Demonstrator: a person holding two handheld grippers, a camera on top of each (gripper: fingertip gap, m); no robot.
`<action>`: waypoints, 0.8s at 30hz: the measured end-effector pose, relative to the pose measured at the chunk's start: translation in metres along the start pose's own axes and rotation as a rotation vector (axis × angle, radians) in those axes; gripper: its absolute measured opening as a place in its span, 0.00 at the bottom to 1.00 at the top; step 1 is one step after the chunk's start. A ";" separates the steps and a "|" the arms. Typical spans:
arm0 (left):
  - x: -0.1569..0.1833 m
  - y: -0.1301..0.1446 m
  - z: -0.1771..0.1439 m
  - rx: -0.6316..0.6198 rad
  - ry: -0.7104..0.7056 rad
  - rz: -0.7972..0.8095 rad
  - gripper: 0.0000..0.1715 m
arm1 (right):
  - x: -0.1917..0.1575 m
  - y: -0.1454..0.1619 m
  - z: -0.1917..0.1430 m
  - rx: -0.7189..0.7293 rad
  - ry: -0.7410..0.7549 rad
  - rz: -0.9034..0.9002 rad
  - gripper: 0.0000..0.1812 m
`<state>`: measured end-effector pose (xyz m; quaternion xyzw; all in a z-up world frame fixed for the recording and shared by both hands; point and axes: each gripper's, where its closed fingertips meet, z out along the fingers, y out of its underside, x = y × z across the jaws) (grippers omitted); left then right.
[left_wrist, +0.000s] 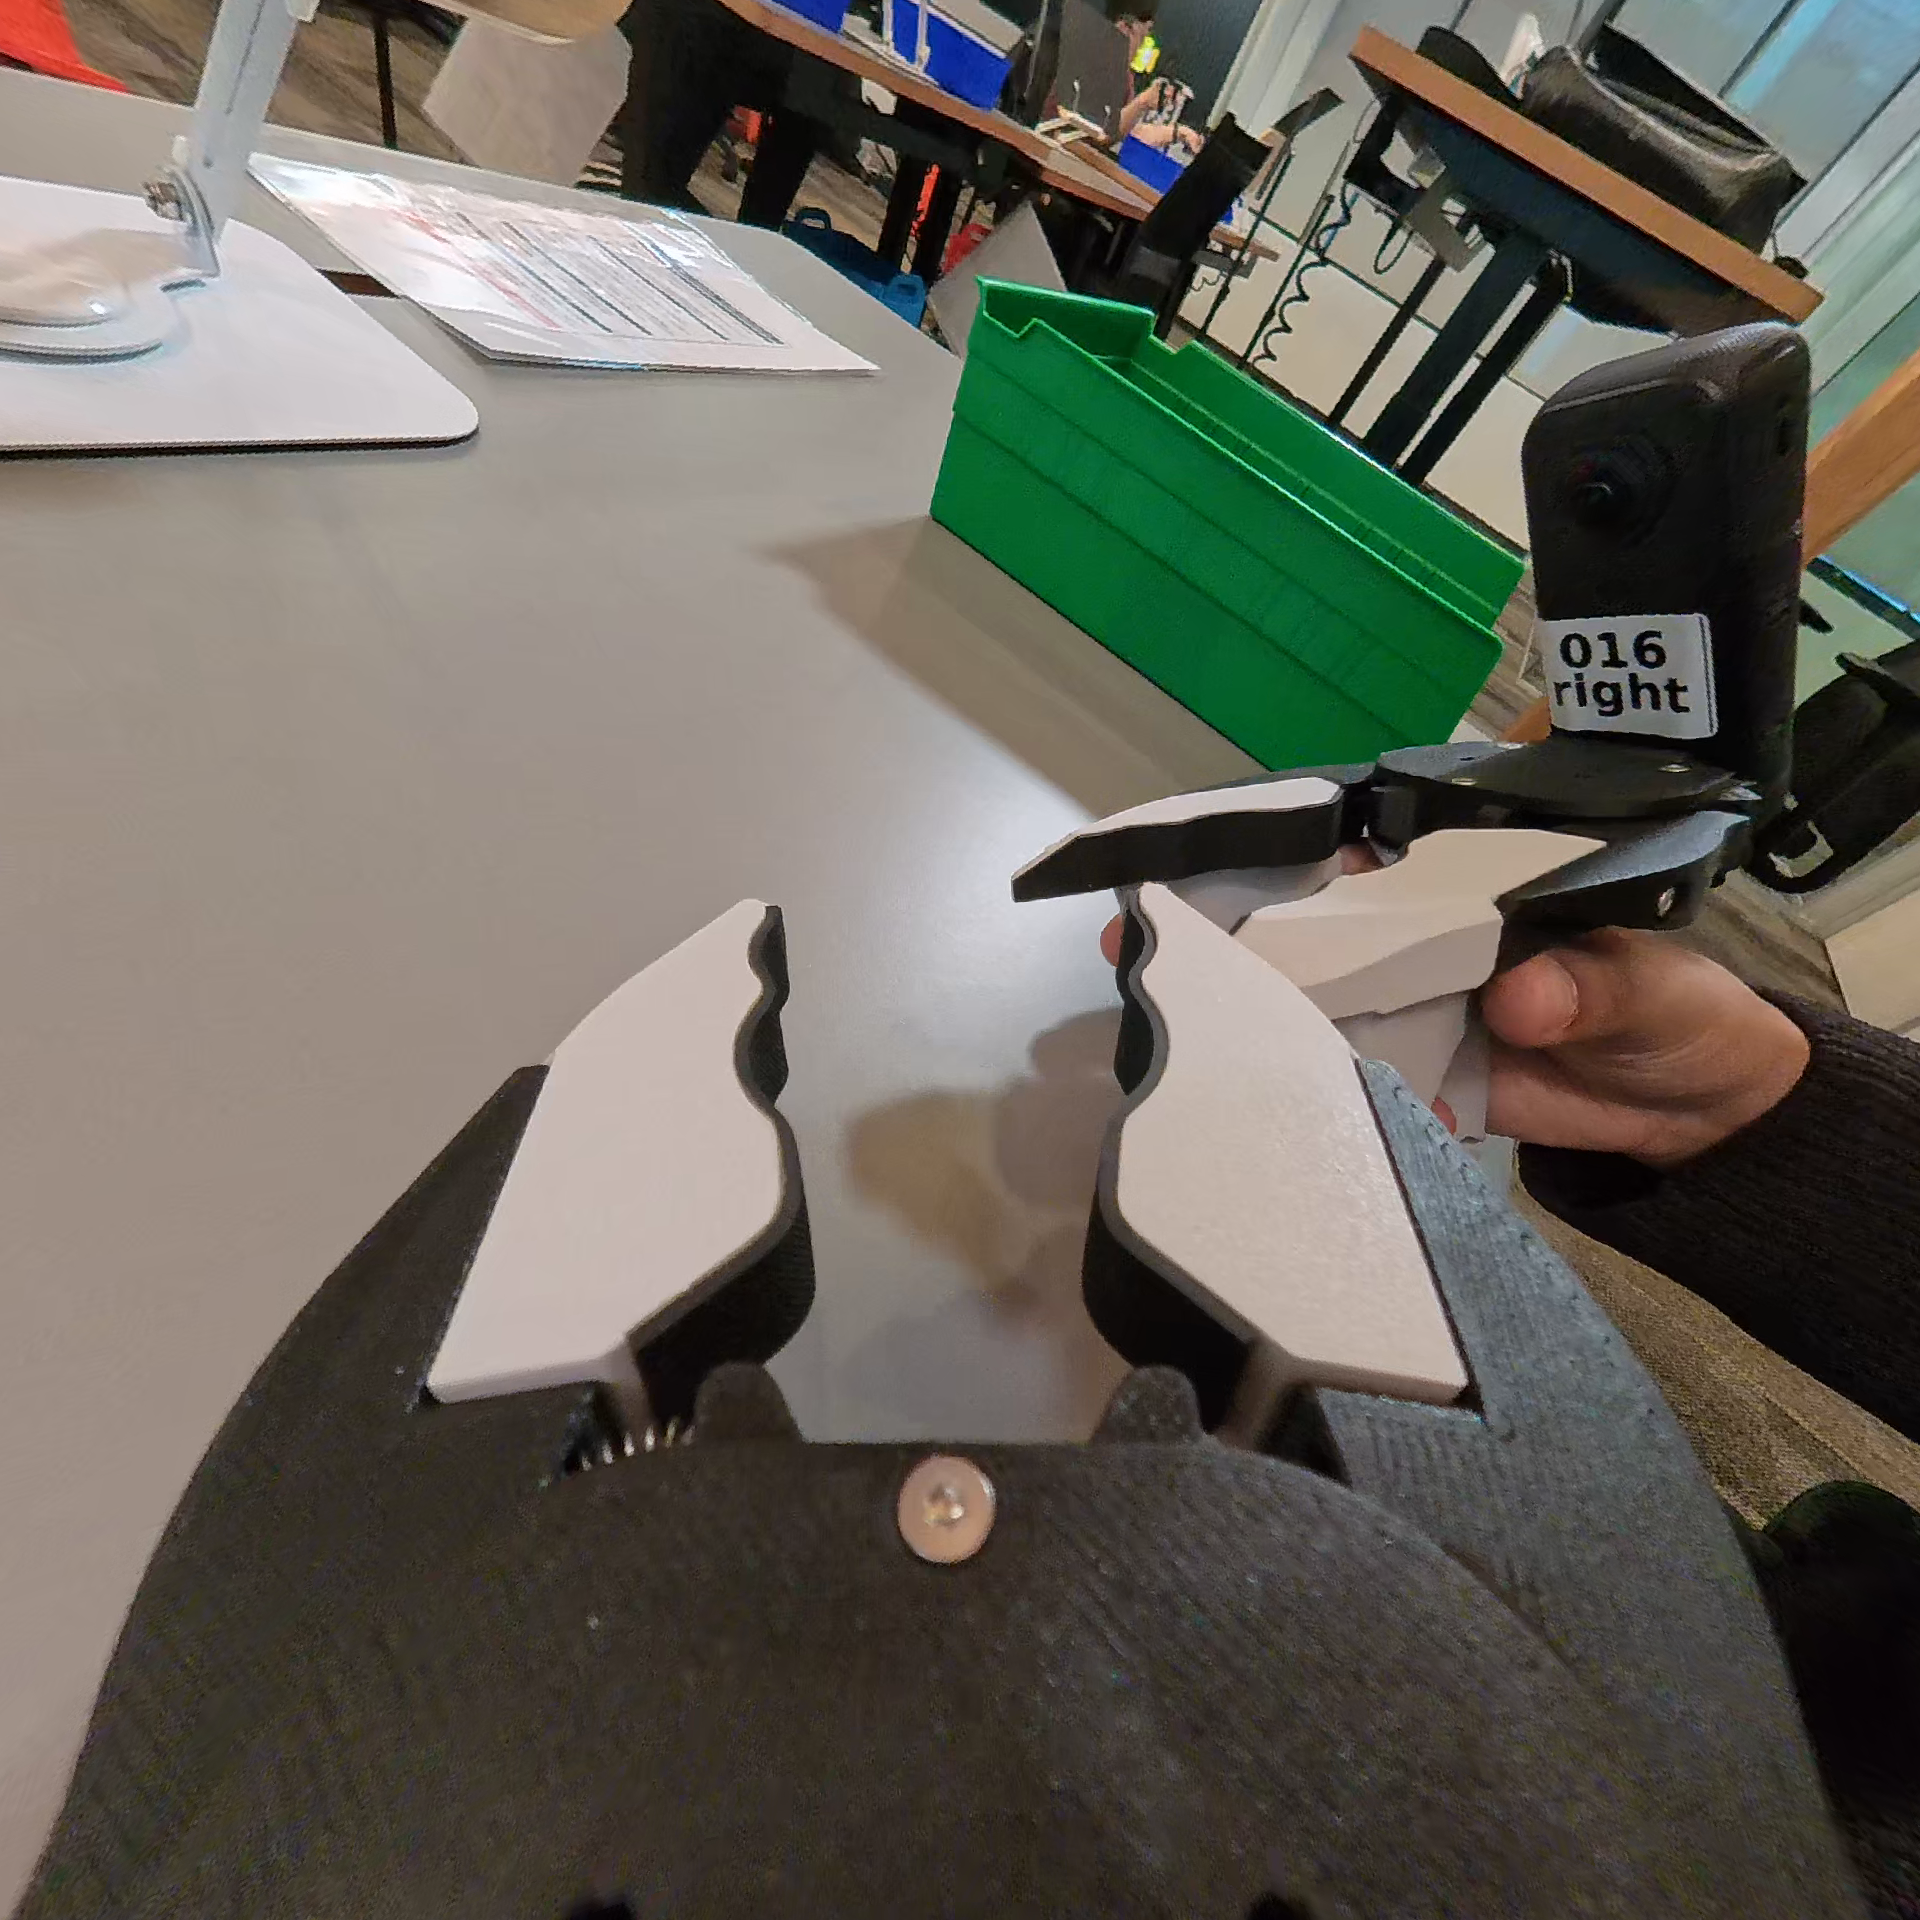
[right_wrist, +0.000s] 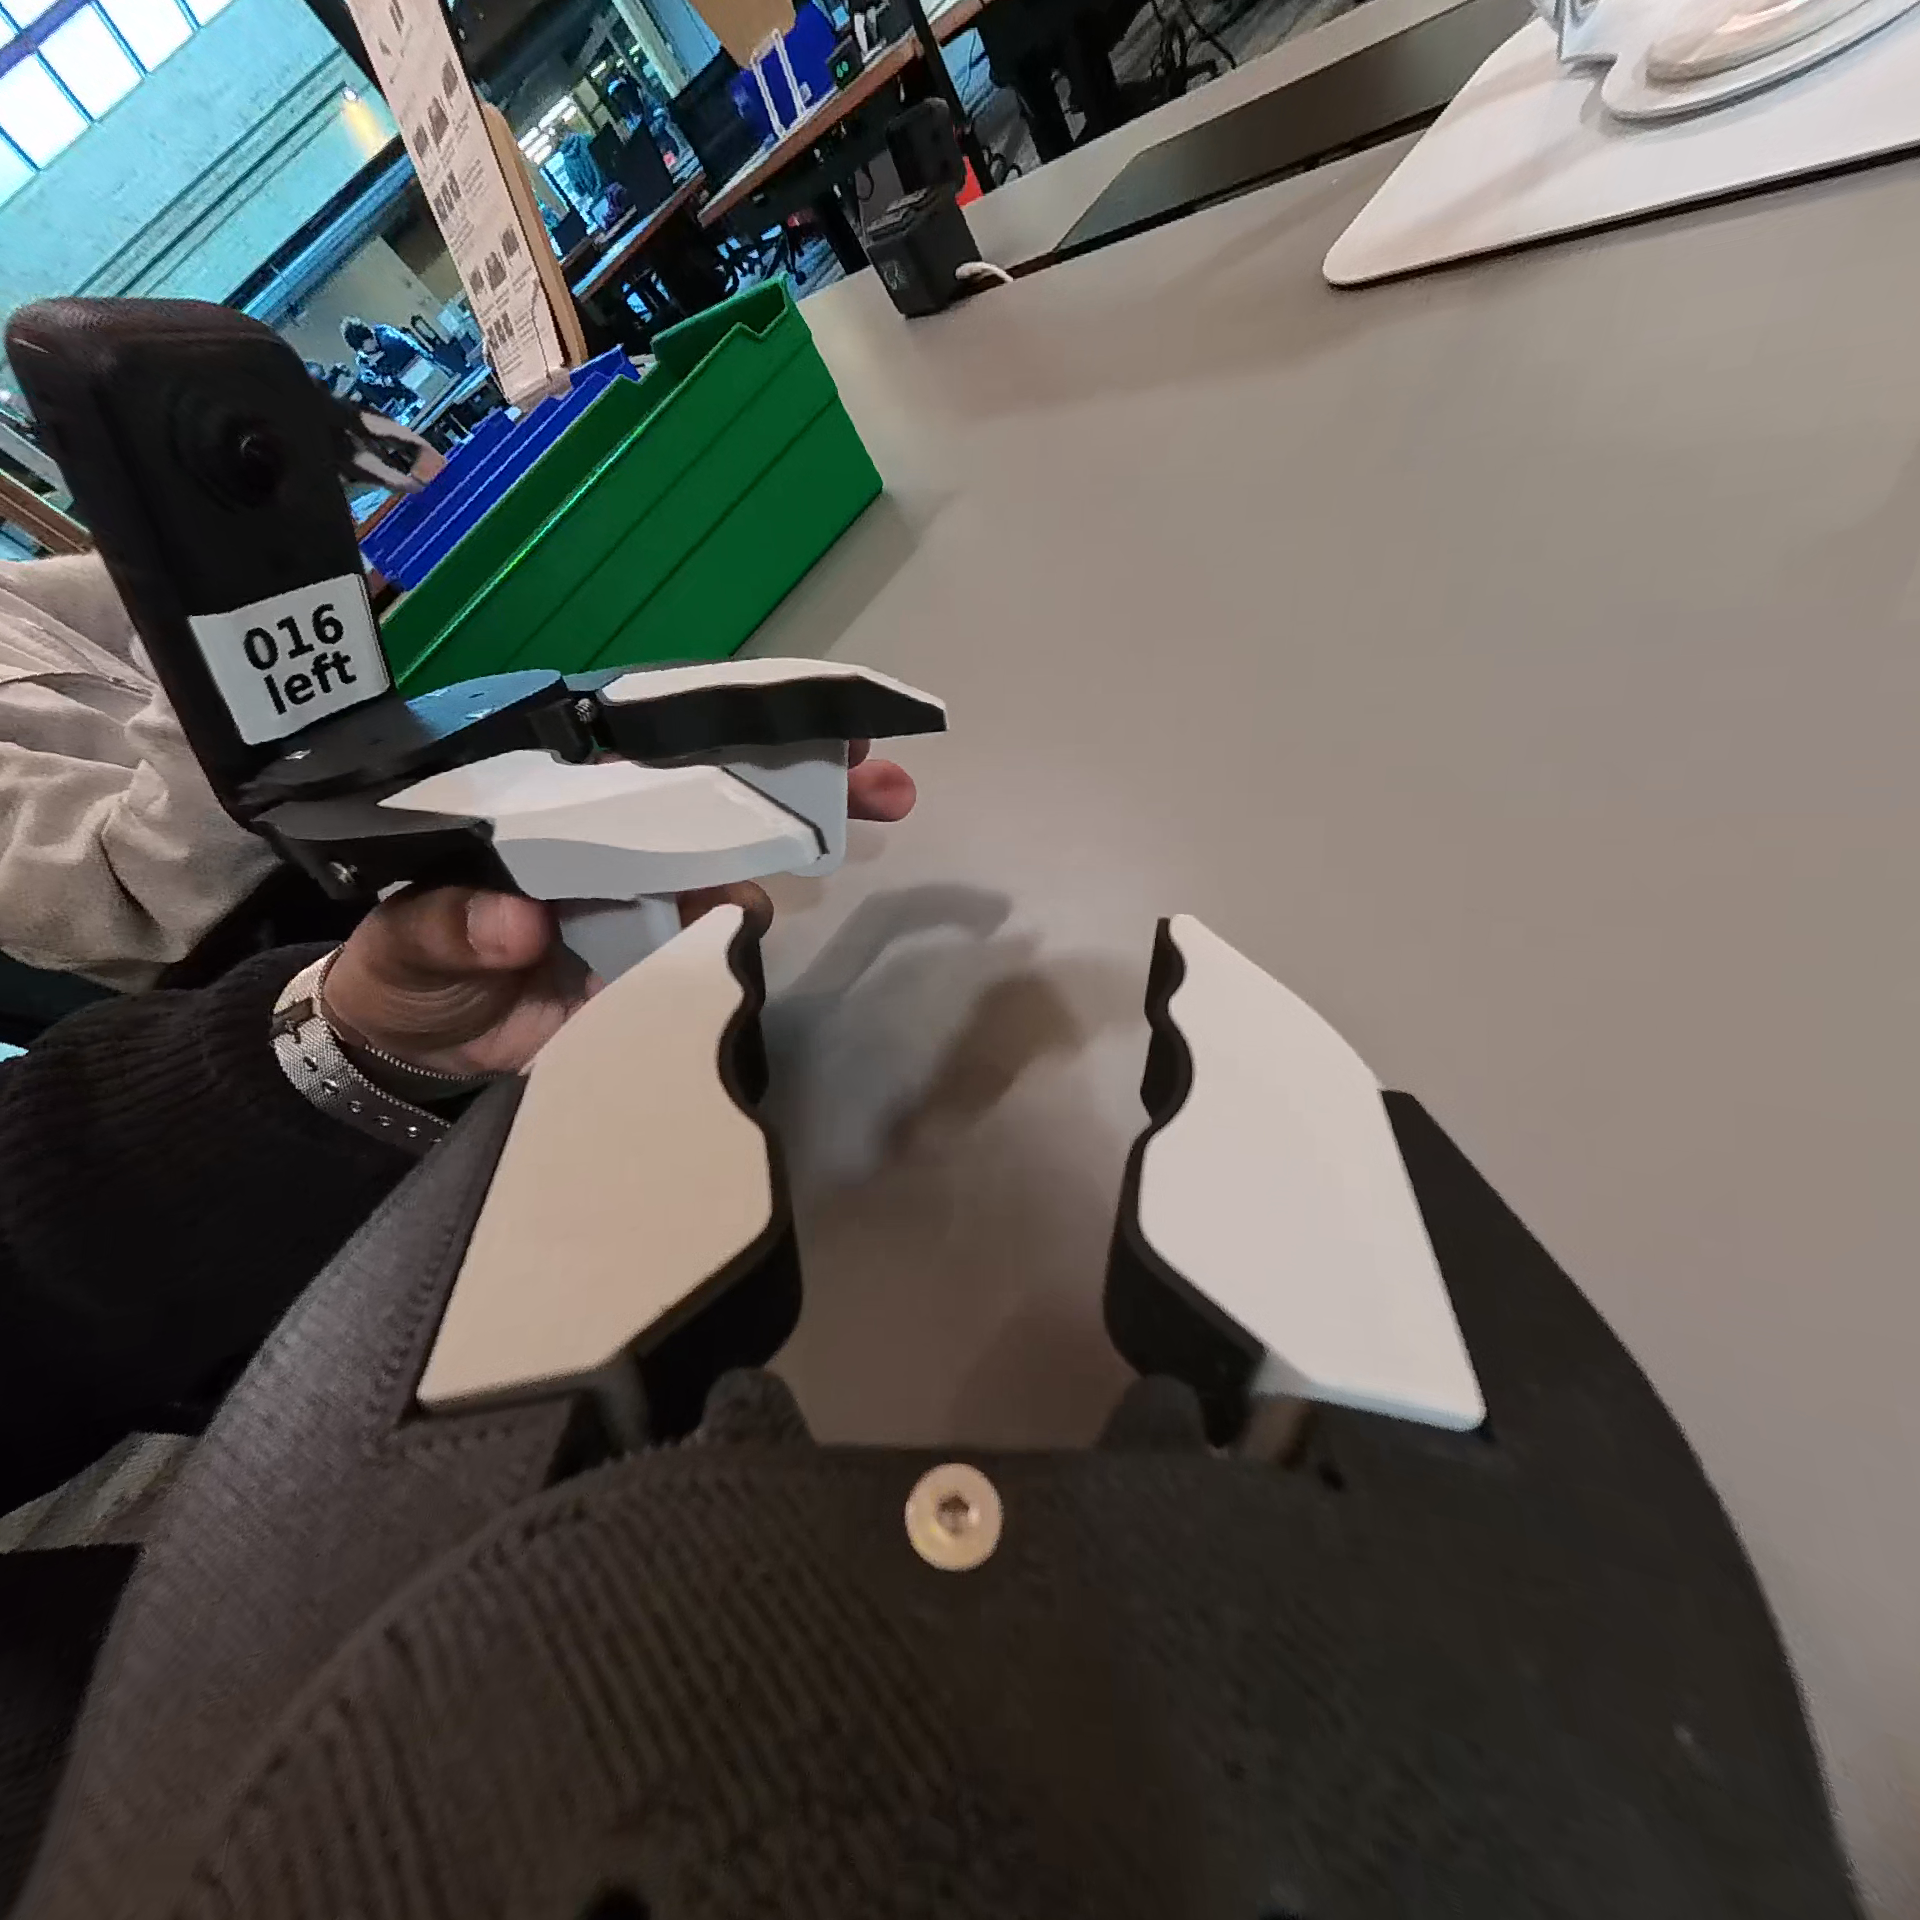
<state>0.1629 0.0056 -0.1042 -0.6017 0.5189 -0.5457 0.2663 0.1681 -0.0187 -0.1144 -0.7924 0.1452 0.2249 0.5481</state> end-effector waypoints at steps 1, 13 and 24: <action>0.000 0.000 0.000 -0.001 -0.001 0.001 0.36 | 0.000 0.000 0.000 0.001 0.003 -0.006 0.40; -0.001 0.002 0.001 -0.013 -0.001 -0.004 0.36 | -0.001 0.002 0.001 -0.015 -0.006 -0.010 0.36; 0.001 0.007 0.003 -0.037 0.004 0.000 0.36 | 0.002 -0.002 -0.001 -0.002 0.016 -0.037 0.32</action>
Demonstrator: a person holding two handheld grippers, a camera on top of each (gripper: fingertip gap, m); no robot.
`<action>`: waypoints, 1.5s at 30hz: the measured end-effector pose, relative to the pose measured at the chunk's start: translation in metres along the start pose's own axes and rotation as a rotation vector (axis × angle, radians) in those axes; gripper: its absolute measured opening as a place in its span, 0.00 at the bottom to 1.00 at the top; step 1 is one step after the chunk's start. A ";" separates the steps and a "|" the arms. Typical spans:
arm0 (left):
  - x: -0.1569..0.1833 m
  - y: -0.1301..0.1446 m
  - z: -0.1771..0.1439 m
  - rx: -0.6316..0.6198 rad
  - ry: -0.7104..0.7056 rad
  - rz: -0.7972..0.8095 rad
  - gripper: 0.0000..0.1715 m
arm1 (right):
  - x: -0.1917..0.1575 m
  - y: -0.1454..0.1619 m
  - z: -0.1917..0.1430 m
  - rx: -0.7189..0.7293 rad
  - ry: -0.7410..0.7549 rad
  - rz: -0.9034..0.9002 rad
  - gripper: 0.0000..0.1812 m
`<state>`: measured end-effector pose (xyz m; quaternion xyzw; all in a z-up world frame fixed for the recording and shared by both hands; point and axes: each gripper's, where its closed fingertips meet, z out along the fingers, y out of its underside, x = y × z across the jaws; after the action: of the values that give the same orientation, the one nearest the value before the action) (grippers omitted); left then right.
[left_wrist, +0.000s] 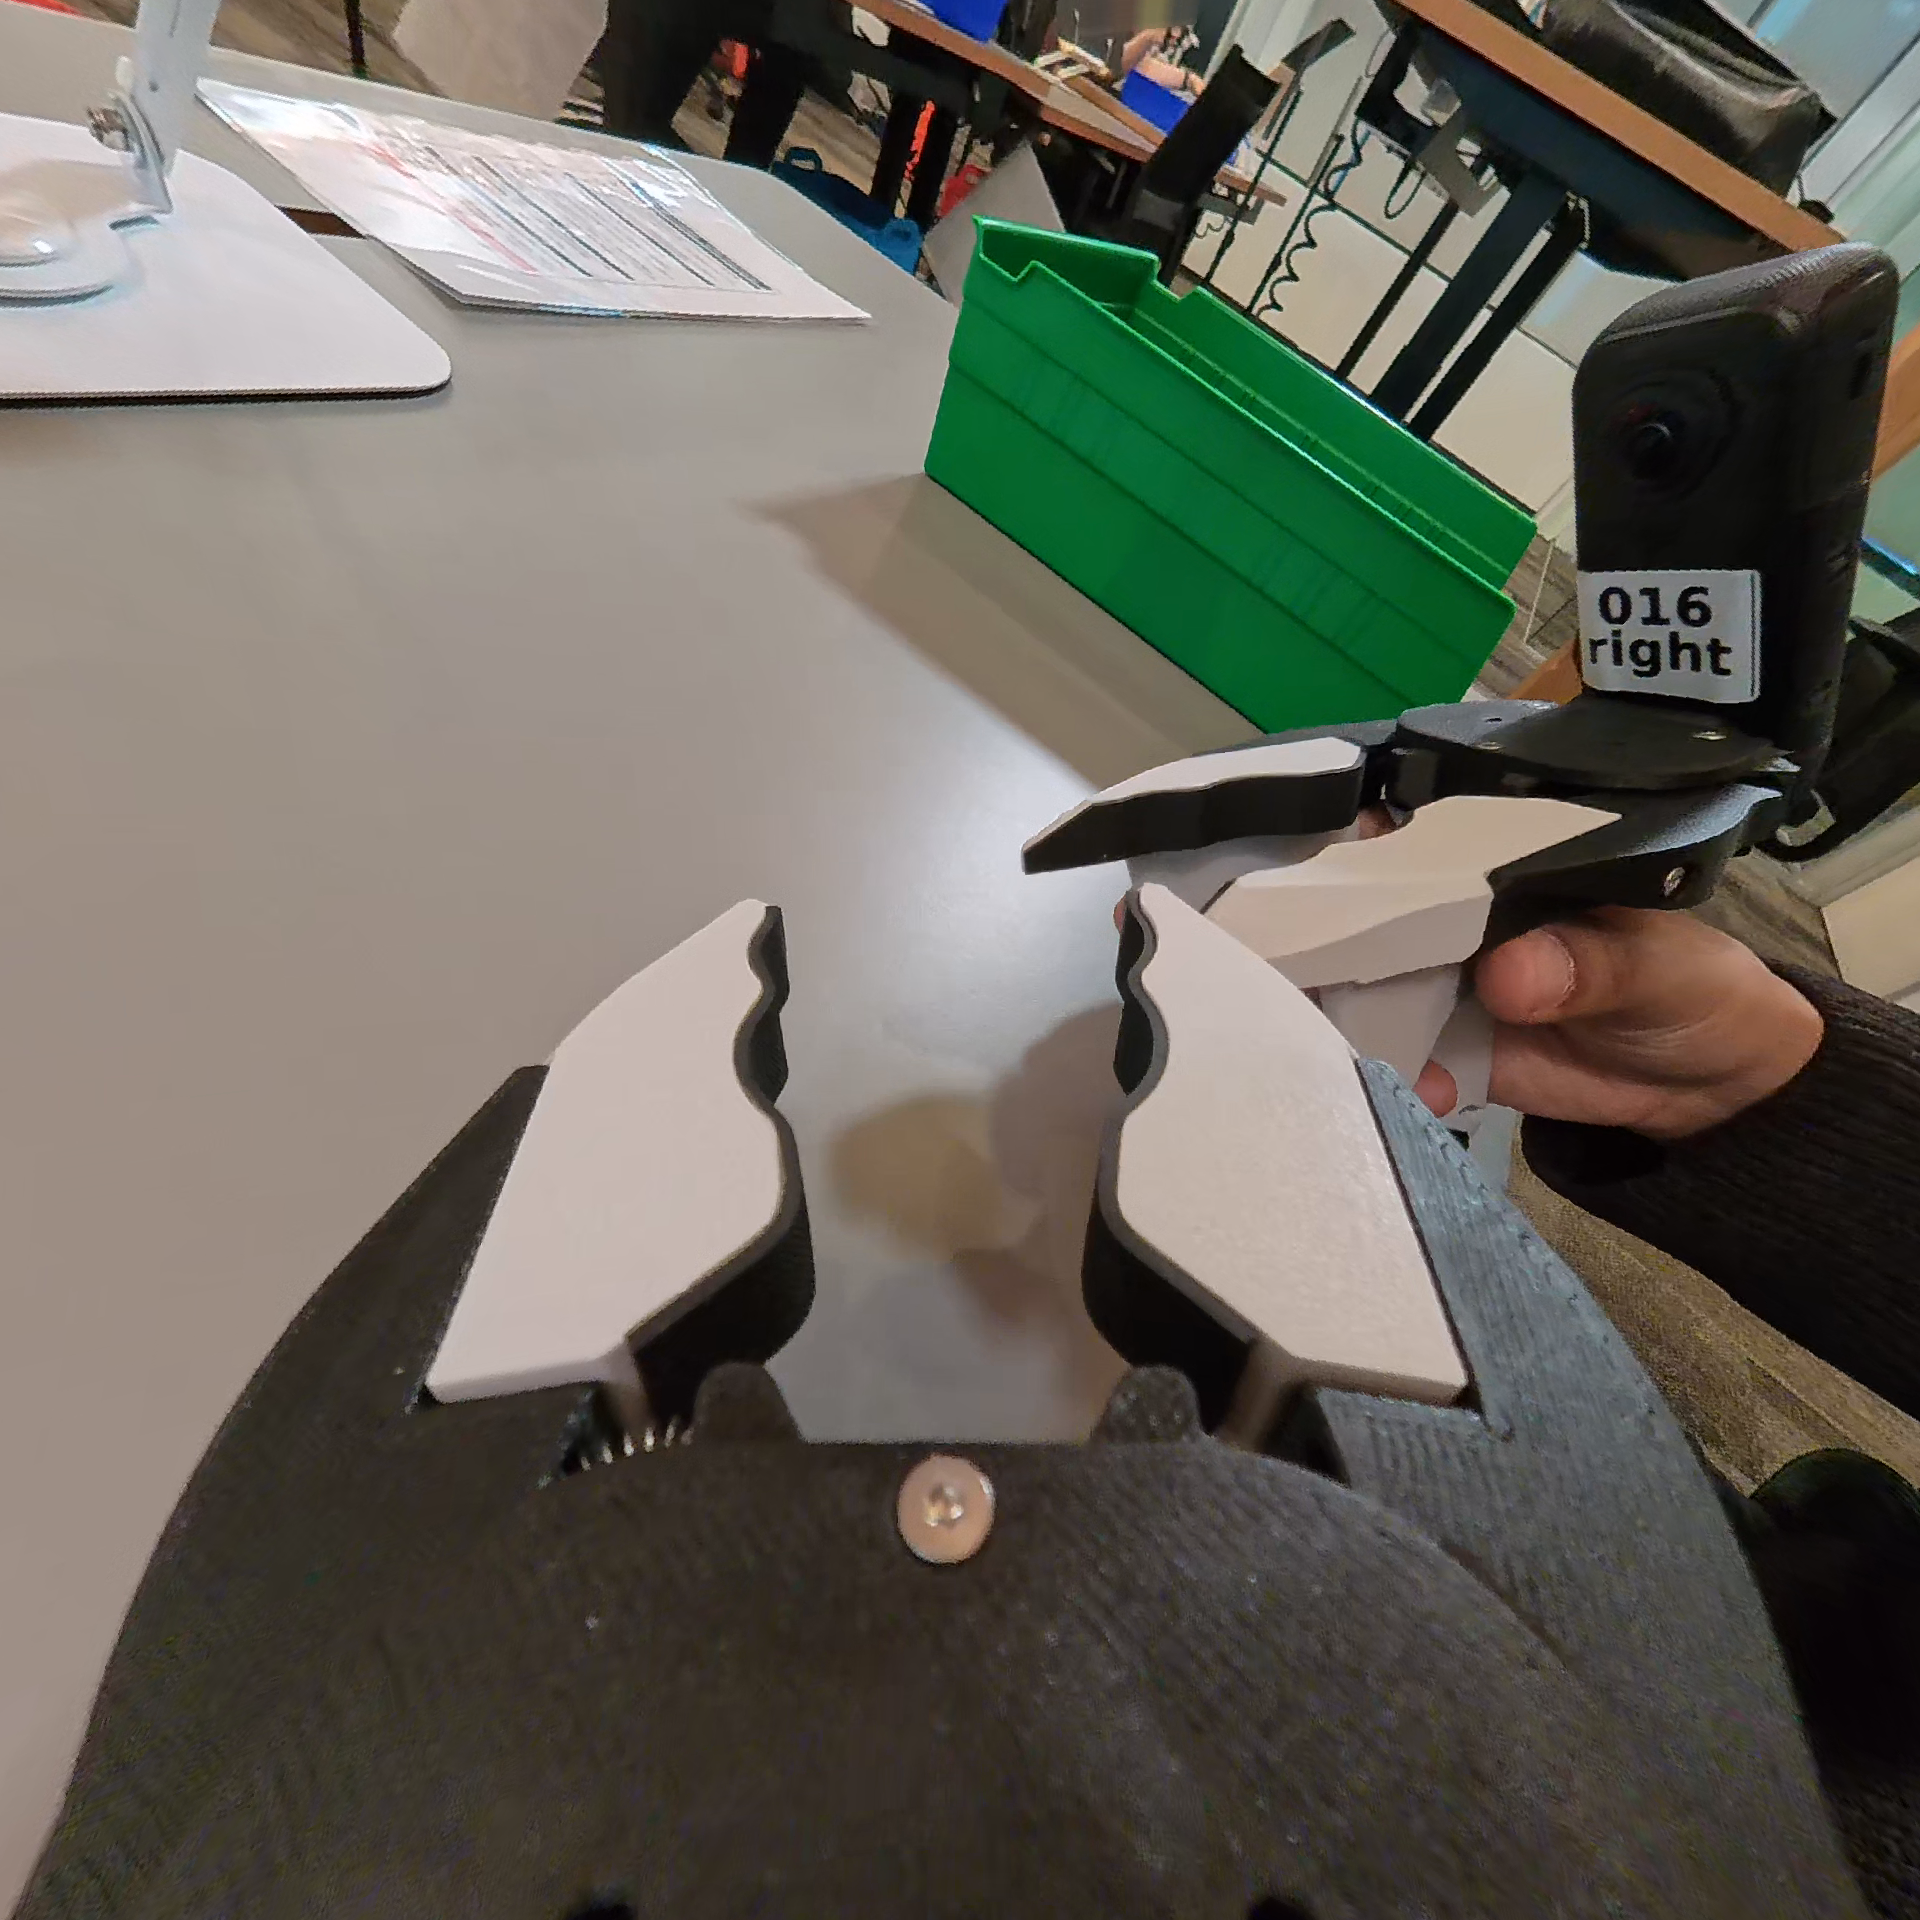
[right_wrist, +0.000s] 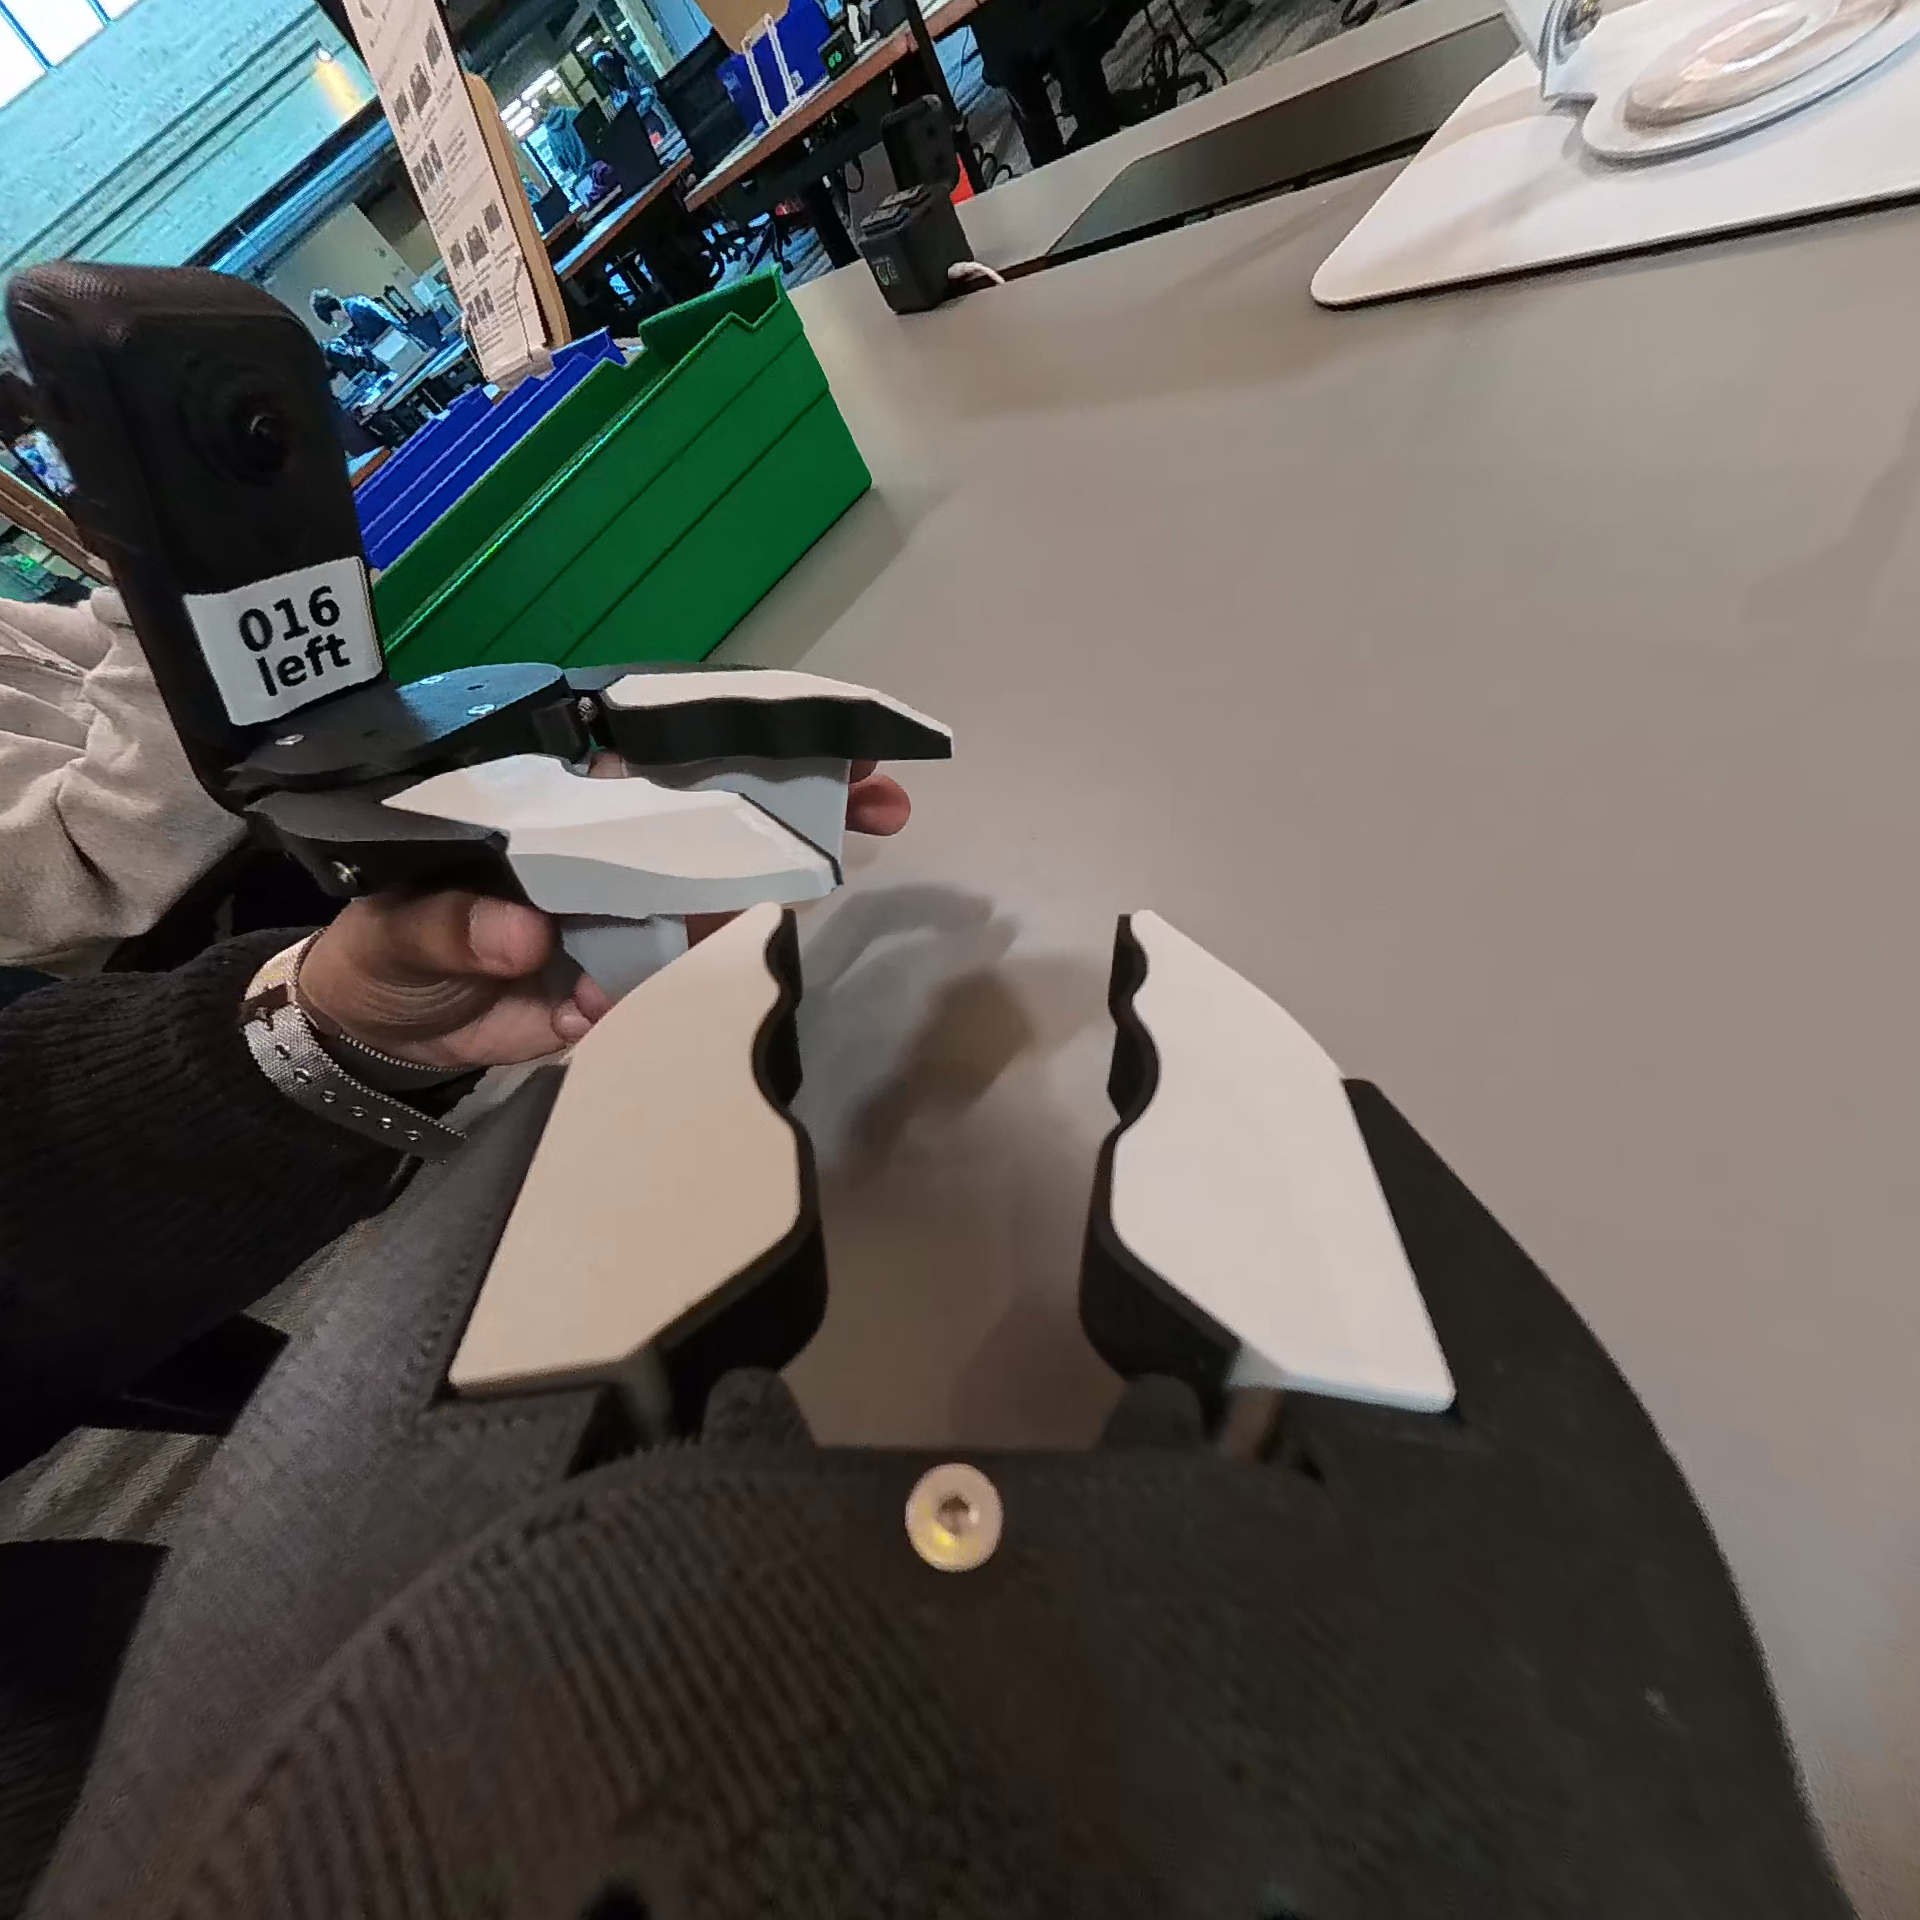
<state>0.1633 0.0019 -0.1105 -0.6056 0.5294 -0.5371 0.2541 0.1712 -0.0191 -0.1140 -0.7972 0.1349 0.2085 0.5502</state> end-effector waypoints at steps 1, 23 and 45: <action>0.000 0.000 0.000 0.000 0.001 -0.002 0.36 | 0.001 -0.001 -0.001 0.004 0.005 -0.008 0.32; -0.015 -0.018 -0.014 0.072 0.008 -0.144 0.42 | 0.159 -0.166 -0.269 0.187 0.762 -0.257 0.45; -0.011 -0.005 -0.007 0.007 0.006 -0.090 0.41 | 0.310 -0.020 -0.357 -0.673 0.863 0.037 0.08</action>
<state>0.1597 0.0154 -0.1085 -0.6262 0.5007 -0.5516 0.2301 0.5176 -0.3402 -0.1366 -0.9399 0.2882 -0.0964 0.1559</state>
